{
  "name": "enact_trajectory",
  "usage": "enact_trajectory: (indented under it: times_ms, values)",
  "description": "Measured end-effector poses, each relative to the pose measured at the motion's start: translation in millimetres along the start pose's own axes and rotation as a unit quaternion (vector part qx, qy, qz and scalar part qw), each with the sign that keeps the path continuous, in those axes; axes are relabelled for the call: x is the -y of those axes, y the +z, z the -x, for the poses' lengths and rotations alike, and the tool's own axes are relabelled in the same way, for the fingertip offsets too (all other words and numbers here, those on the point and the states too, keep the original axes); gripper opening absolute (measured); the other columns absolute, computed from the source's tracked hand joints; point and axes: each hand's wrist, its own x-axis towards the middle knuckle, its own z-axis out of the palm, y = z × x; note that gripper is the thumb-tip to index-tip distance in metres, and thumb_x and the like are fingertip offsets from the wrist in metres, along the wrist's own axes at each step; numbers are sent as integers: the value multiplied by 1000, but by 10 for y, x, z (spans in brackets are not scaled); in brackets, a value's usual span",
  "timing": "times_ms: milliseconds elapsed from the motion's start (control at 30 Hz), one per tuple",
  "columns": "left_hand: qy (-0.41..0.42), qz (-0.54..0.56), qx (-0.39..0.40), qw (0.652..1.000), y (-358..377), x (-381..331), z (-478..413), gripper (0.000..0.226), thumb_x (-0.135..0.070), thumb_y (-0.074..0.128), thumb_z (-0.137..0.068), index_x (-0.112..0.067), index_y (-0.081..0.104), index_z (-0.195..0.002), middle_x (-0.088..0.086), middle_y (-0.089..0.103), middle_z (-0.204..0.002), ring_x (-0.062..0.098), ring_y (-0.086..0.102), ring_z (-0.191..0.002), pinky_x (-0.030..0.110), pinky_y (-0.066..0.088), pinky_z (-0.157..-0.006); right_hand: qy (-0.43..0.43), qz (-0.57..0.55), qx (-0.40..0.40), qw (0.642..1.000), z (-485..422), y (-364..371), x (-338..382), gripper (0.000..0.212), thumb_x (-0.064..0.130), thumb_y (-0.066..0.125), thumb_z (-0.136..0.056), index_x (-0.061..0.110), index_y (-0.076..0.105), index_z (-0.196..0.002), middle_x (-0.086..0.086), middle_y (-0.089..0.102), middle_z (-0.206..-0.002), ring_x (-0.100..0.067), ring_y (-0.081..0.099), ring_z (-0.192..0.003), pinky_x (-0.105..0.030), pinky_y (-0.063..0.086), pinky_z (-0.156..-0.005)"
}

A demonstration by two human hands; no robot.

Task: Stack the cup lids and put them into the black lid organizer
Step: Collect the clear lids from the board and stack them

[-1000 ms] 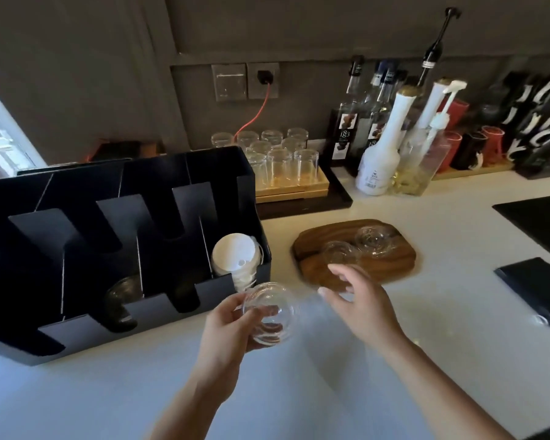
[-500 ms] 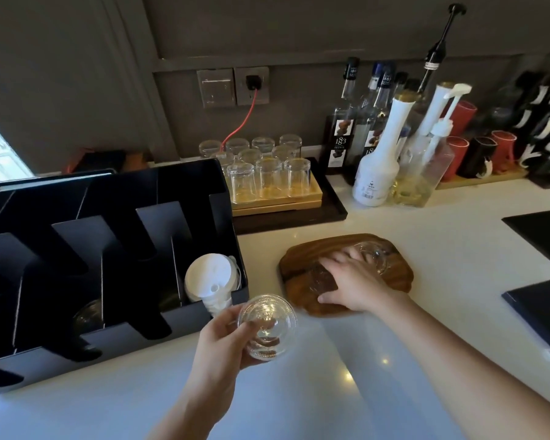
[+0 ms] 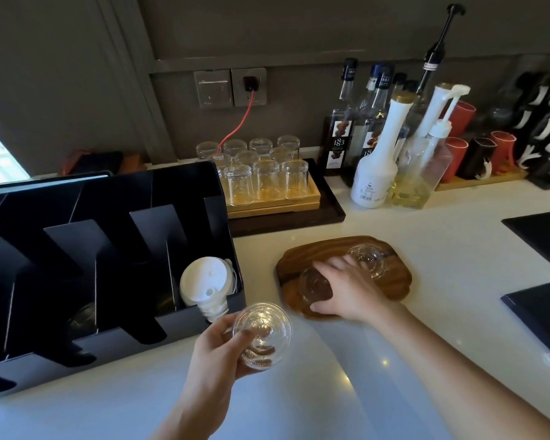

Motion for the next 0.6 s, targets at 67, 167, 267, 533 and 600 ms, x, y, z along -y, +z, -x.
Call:
enact_trajectory:
  times_ms: [67,167,267,533,600]
  values:
    - [-2,1,-2,1000,-1,-9,10,24,1,68,-94,-7,73,-116,24,79,-105,51,74,-100,49,65,-73,2,15,17,1000,-9,12,37,93,65,70,-72,26,38,-150,-5,49,-141,-29,41,-128,-44,35,-105]
    - [1,-3,4,1000,-1,-25,28,23,0,69,-94,-7,73,-116,23,80,-103,51,75,-96,47,65,-73,2,36,21,999,-25,-17,76,90,62,70,-70,23,42,-146,-10,52,-132,-32,44,-120,-42,39,-102]
    - [2,-6,4,1000,8,-38,46,24,0,69,-94,-6,72,-116,23,80,-102,51,76,-93,46,65,-69,-7,74,0,997,-31,-29,130,86,62,65,-66,18,50,-138,-12,59,-119,-33,49,-110,-42,44,-96]
    - [6,-15,12,1000,30,-51,50,26,2,71,-91,-6,72,-116,22,81,-98,42,78,-77,41,63,-62,74,-74,-113,988,68,-177,-174,86,62,63,-59,20,55,-133,-13,64,-113,-36,56,-109,-41,47,-94]
    - [9,-14,11,1000,24,-45,38,26,1,71,-92,-6,72,-117,22,81,-98,44,78,-79,41,64,-62,117,-101,-119,981,63,-291,-353,83,57,74,-62,21,53,-134,-11,63,-117,-34,55,-111,-40,47,-93]
